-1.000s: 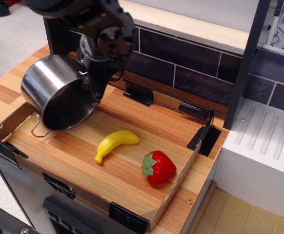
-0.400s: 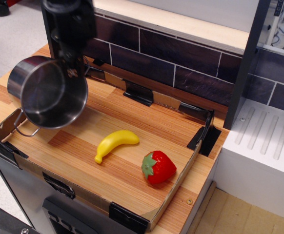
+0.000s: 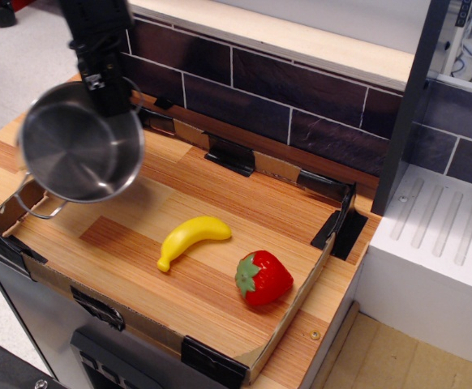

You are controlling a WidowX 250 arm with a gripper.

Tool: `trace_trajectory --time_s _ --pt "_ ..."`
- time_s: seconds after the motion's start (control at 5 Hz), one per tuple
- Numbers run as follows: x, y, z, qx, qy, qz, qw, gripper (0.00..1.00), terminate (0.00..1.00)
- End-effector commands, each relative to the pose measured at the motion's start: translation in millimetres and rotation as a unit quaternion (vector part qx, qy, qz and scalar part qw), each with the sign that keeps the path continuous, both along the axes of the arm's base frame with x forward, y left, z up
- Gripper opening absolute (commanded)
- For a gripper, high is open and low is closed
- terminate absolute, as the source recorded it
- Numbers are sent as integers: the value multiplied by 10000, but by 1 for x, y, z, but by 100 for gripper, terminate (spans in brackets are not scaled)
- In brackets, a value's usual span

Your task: Upright metal pot

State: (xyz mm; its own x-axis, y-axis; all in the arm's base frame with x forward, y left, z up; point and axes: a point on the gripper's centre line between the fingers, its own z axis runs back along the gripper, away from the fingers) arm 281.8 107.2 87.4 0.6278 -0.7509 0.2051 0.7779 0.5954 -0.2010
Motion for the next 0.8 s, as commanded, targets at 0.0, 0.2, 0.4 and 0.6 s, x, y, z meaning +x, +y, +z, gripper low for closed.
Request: trace_trajectory --time_s 0.0,0.2,0.4,0.6 --pt "0 -30 14 -720 -225 -516 9958 0 0" --pt "-4 -52 13 -1248 4 -584 9905 0 0" --pt "-8 -55 5 -1288 36 -578 9900 0 0" --pt "-3 -43 -8 -1055 -37 -382 9937 0 0"
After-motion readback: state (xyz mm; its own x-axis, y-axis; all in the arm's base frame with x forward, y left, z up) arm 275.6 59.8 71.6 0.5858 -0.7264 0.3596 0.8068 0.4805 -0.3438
